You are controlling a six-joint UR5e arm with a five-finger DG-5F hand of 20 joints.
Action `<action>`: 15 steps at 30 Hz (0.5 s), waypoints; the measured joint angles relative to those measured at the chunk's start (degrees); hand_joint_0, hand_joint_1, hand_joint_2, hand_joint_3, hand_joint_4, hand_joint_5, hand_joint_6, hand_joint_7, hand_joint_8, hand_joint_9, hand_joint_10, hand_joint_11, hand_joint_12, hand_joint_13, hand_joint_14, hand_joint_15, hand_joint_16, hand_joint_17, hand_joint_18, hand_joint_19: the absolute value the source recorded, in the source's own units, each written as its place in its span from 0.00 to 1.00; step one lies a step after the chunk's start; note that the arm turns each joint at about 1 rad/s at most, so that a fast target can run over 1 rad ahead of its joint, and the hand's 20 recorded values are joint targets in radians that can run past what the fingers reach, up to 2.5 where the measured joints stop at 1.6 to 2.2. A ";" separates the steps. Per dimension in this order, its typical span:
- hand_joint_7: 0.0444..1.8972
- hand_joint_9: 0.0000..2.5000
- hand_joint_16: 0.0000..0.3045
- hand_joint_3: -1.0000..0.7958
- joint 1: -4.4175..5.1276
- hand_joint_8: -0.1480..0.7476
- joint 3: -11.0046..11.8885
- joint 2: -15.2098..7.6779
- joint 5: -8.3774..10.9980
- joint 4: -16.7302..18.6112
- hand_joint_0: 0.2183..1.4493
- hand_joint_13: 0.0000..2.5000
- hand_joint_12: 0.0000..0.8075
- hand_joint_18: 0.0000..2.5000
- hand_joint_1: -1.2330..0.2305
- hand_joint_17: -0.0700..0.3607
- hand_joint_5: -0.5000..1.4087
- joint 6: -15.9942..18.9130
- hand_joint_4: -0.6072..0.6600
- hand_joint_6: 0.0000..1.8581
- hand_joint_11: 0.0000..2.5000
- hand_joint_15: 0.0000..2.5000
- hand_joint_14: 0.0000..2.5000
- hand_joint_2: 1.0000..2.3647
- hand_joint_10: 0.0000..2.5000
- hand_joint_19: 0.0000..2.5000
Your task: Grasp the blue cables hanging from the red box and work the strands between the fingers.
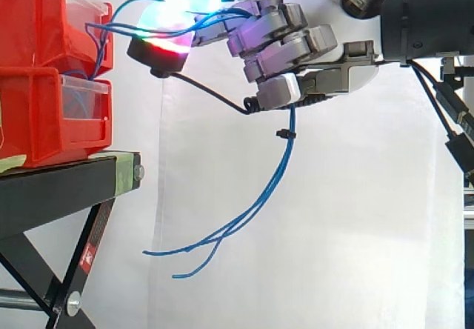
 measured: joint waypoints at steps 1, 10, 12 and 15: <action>0.48 0.47 0.24 0.57 0.00 0.56 0.00 0.00 0.00 0.00 0.74 0.62 0.63 0.71 0.31 0.54 0.40 0.00 0.49 0.49 0.84 0.50 1.00 0.00 1.00 0.27; 0.48 0.47 0.24 0.57 0.00 0.56 0.00 0.00 0.00 0.00 0.74 0.62 0.63 0.71 0.31 0.54 0.40 0.00 0.49 0.49 0.84 0.50 1.00 0.00 1.00 0.27; 0.48 0.47 0.24 0.57 0.00 0.56 0.00 0.00 0.00 0.00 0.74 0.62 0.63 0.71 0.31 0.54 0.40 0.00 0.49 0.49 0.84 0.50 1.00 0.00 1.00 0.27; 0.48 0.47 0.24 0.57 0.00 0.56 0.00 0.00 0.00 0.00 0.74 0.62 0.63 0.71 0.32 0.54 0.40 0.00 0.49 0.49 0.84 0.50 1.00 0.00 1.00 0.27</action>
